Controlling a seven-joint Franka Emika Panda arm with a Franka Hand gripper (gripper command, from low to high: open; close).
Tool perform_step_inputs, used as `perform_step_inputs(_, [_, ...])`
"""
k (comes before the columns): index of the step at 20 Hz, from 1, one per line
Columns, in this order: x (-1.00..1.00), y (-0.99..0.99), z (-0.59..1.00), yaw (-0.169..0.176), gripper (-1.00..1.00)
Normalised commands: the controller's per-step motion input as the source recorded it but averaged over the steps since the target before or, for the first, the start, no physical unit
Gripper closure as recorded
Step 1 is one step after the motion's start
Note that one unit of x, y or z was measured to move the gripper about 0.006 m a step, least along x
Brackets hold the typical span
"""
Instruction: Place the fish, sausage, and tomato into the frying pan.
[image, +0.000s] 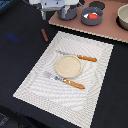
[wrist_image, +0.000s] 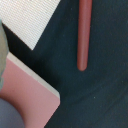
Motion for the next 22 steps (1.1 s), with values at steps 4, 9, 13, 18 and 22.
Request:
perform_step_inputs(4, [-0.64, 0.00, -0.52, -0.009, -1.00])
perform_step_inputs(9, [-0.74, 0.02, -0.55, -0.001, -1.00])
perform_step_inputs(13, [-0.83, 0.00, -0.50, 0.000, -1.00])
perform_step_inputs(18, [-0.60, 0.00, -0.44, -0.001, -1.00])
perform_step_inputs(22, [-0.05, 0.00, -0.20, -0.029, -1.00])
